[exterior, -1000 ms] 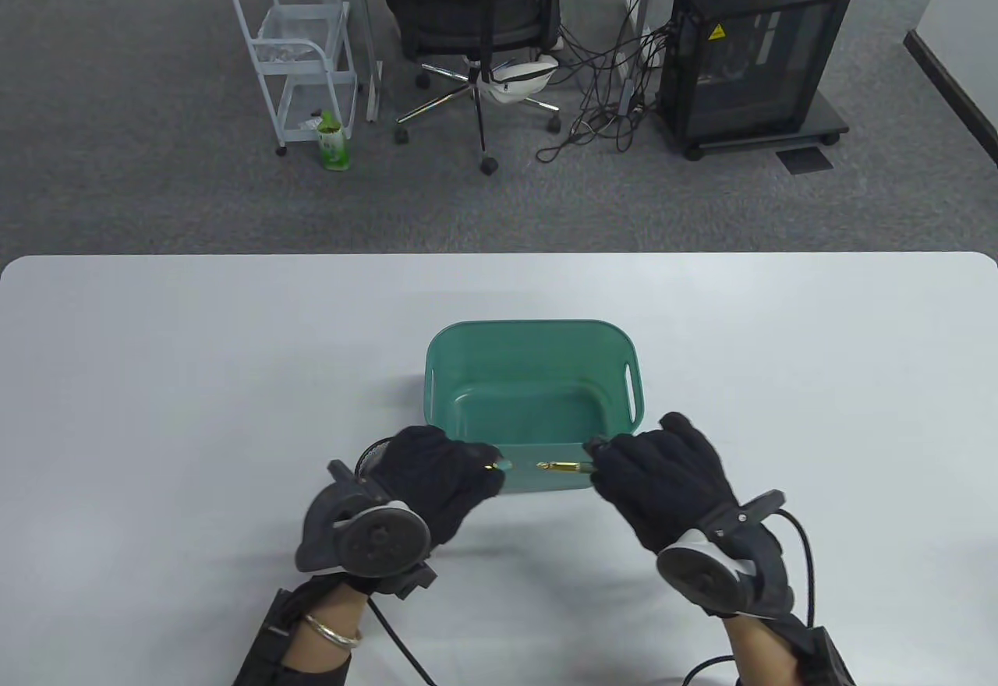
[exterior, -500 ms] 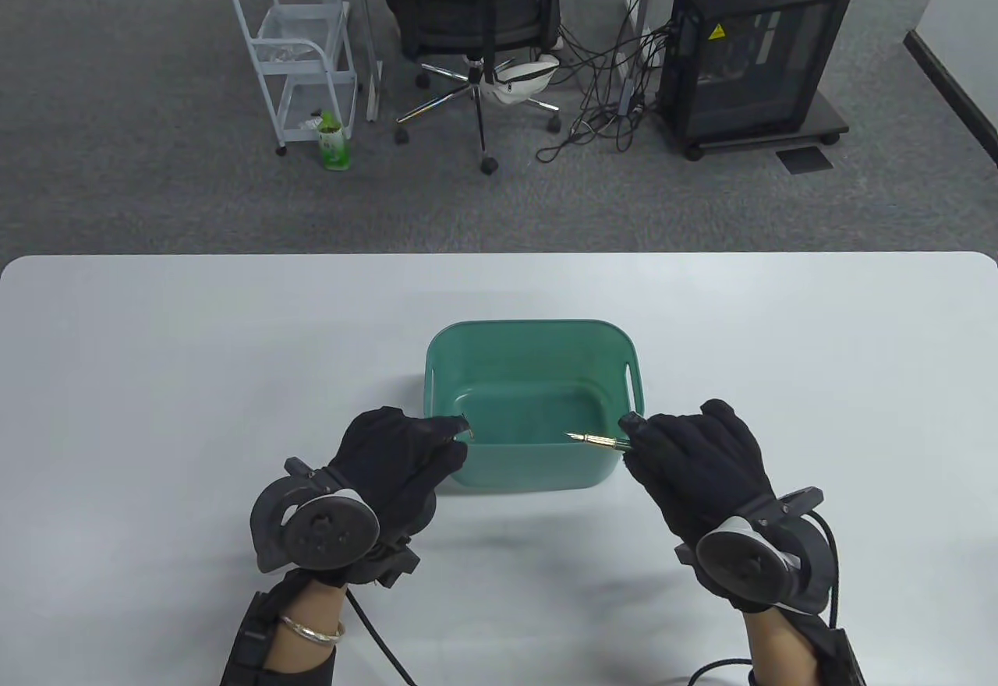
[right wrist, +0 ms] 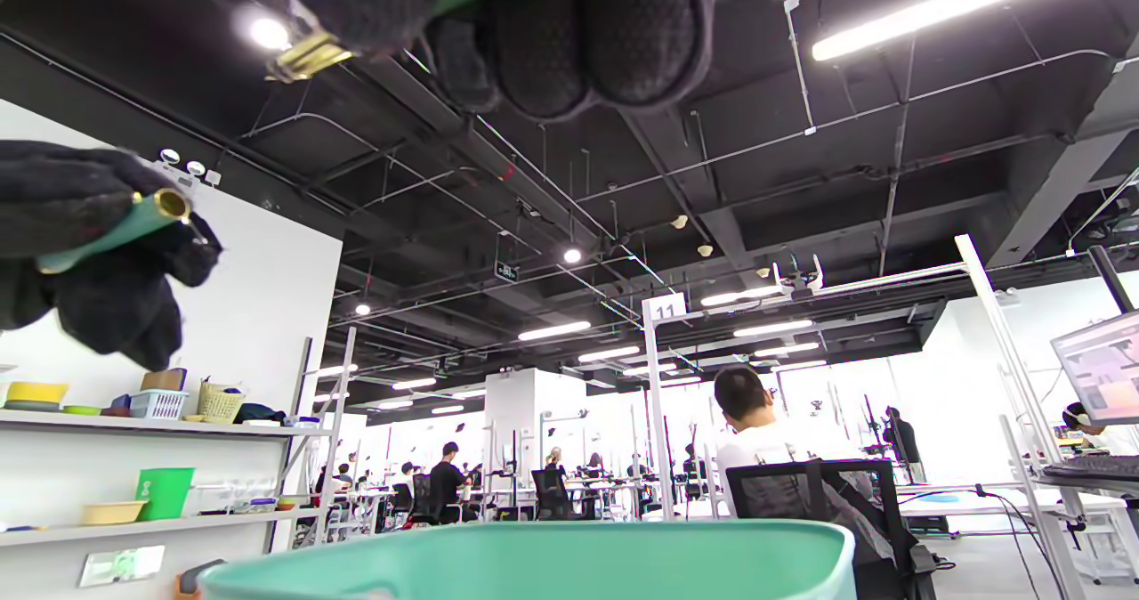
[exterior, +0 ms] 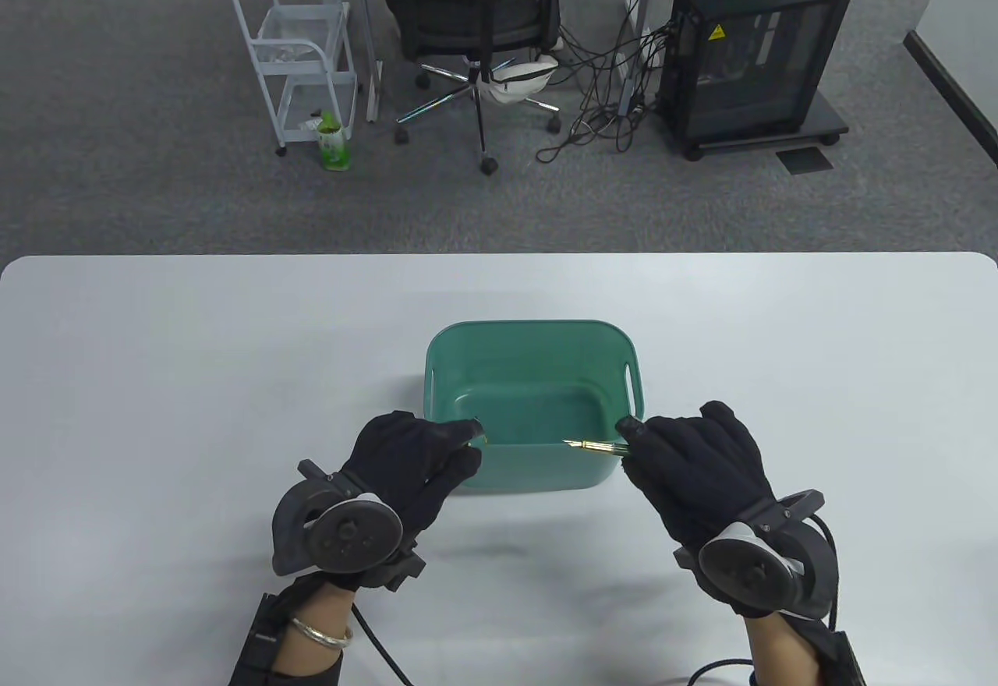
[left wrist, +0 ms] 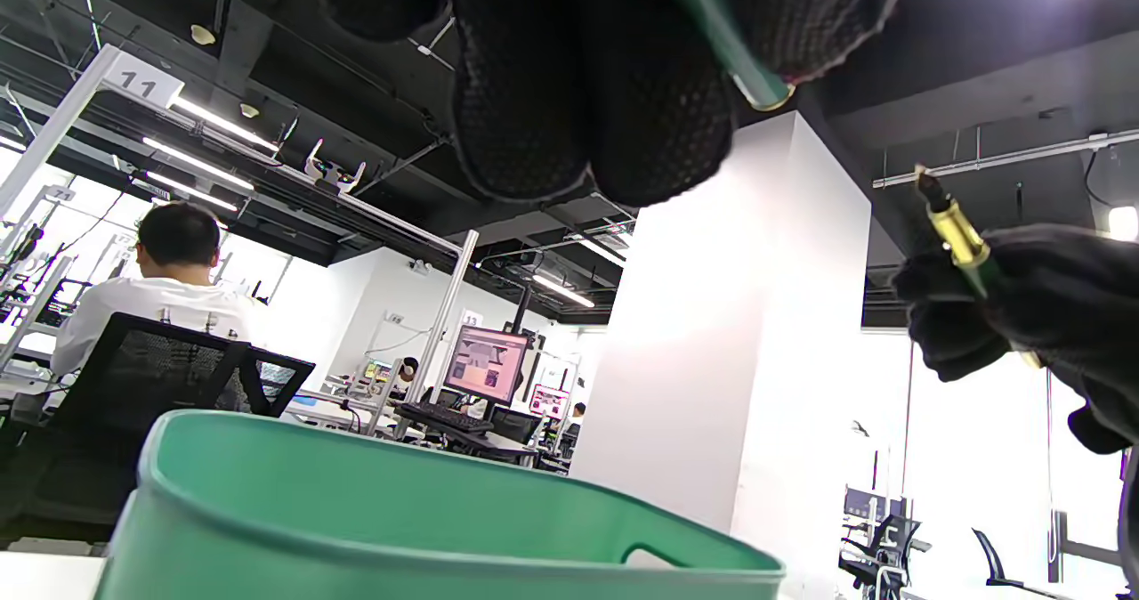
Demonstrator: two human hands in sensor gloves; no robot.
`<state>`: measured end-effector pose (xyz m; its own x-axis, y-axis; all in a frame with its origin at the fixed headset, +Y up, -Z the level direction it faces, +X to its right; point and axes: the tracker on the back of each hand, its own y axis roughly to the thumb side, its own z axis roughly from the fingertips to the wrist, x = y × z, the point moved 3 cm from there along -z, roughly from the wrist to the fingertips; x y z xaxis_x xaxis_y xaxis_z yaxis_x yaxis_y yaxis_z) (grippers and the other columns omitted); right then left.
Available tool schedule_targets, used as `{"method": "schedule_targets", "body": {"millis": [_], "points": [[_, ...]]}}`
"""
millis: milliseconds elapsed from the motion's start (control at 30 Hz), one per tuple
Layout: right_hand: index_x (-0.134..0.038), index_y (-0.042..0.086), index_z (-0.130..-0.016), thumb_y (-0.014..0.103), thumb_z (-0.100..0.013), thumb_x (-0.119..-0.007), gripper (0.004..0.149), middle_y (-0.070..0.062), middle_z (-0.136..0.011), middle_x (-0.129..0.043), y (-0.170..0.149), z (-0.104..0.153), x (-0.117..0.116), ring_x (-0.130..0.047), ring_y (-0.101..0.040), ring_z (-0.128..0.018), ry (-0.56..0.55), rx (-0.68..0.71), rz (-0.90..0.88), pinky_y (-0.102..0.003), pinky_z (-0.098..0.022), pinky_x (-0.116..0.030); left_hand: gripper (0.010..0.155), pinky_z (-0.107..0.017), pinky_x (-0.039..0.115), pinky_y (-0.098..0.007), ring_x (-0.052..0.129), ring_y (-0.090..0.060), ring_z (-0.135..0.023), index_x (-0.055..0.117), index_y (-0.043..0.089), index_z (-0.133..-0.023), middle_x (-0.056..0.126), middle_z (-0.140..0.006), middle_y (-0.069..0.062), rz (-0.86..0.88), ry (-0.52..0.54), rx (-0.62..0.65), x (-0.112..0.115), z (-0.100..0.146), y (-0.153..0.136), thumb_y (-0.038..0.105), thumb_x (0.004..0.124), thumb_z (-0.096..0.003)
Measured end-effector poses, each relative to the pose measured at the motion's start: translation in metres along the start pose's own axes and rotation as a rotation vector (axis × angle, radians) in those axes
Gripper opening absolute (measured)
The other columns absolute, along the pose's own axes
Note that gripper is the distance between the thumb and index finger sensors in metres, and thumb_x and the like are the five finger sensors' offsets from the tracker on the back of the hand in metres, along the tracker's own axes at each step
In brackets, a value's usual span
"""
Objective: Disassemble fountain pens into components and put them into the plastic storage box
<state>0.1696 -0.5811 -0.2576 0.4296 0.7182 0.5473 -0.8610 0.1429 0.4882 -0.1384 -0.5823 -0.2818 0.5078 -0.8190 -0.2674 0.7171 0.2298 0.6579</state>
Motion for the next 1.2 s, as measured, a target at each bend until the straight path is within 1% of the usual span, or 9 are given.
{"method": "schedule_targets", "body": {"millis": [200,400,600,733,900,1033,1200], "points": [[-0.083,0.031,-0.097,0.047,-0.057,-0.072,0.044,0.005,-0.09,-0.083,-0.001,0.001,0.007,-0.082,-0.015,-0.082,-0.027,-0.008,-0.014,-0.052,-0.081,-0.053,0.047,-0.074,0.066,-0.052,0.097,-0.025,-0.079,0.085,0.01,-0.098,0.101,-0.077,0.002,-0.022,-0.016,-0.003,0.008,-0.004,0.004,0.043,0.068,-0.069],[-0.083,0.031,-0.097,0.047,-0.058,-0.071,0.044,0.005,-0.091,-0.083,-0.004,0.002,0.014,-0.082,-0.015,-0.082,-0.053,-0.02,-0.025,-0.052,-0.081,-0.053,0.047,-0.075,0.065,-0.052,0.096,-0.026,-0.079,0.085,0.01,-0.098,0.1,-0.078,0.002,-0.056,-0.084,-0.005,0.019,-0.011,0.008,0.043,0.069,-0.0689],[-0.083,0.031,-0.097,0.047,-0.058,-0.071,0.044,0.005,-0.091,-0.083,-0.003,0.003,0.019,-0.082,-0.015,-0.082,-0.066,-0.019,-0.039,-0.052,-0.081,-0.053,0.047,-0.076,0.064,-0.053,0.095,-0.027,-0.082,0.084,0.01,-0.1,0.1,-0.08,0.001,-0.081,-0.14,-0.009,0.026,-0.023,0.015,0.042,0.069,-0.0688],[-0.083,0.031,-0.097,0.047,-0.058,-0.071,0.044,0.005,-0.091,-0.083,-0.004,0.004,0.023,-0.082,-0.015,-0.082,-0.079,-0.019,-0.06,-0.052,-0.081,-0.053,0.047,-0.078,0.061,-0.055,0.094,-0.028,-0.086,0.081,0.01,-0.103,0.099,-0.086,0.0,-0.076,-0.192,-0.01,0.032,-0.039,0.02,0.041,0.07,-0.0687],[-0.082,0.031,-0.097,0.047,-0.058,-0.071,0.044,0.005,-0.091,-0.082,-0.003,0.004,0.026,-0.082,-0.015,-0.082,-0.089,-0.015,-0.07,-0.052,-0.081,-0.053,0.047,-0.08,0.059,-0.056,0.093,-0.029,-0.089,0.08,0.011,-0.104,0.099,-0.089,-0.002,-0.056,-0.271,-0.038,0.042,-0.062,0.022,0.04,0.07,-0.0686],[-0.082,0.031,-0.098,0.047,-0.058,-0.071,0.044,0.005,-0.091,-0.083,-0.001,0.005,0.029,-0.082,-0.015,-0.082,-0.104,-0.005,-0.077,-0.052,-0.081,-0.053,0.046,-0.081,0.057,-0.057,0.09,-0.03,-0.092,0.079,0.013,-0.105,0.098,-0.092,-0.002,-0.028,-0.342,-0.069,0.057,-0.082,0.02,0.04,0.071,-0.0685],[-0.082,0.031,-0.098,0.048,-0.058,-0.071,0.044,0.005,-0.091,-0.083,0.0,0.006,0.034,-0.082,-0.015,-0.082,-0.119,0.001,-0.095,-0.052,-0.081,-0.053,0.046,-0.081,0.055,-0.058,0.088,-0.031,-0.094,0.079,0.014,-0.105,0.097,-0.093,-0.002,-0.044,-0.412,-0.117,0.077,-0.099,0.015,0.04,0.071,-0.0686]]}}
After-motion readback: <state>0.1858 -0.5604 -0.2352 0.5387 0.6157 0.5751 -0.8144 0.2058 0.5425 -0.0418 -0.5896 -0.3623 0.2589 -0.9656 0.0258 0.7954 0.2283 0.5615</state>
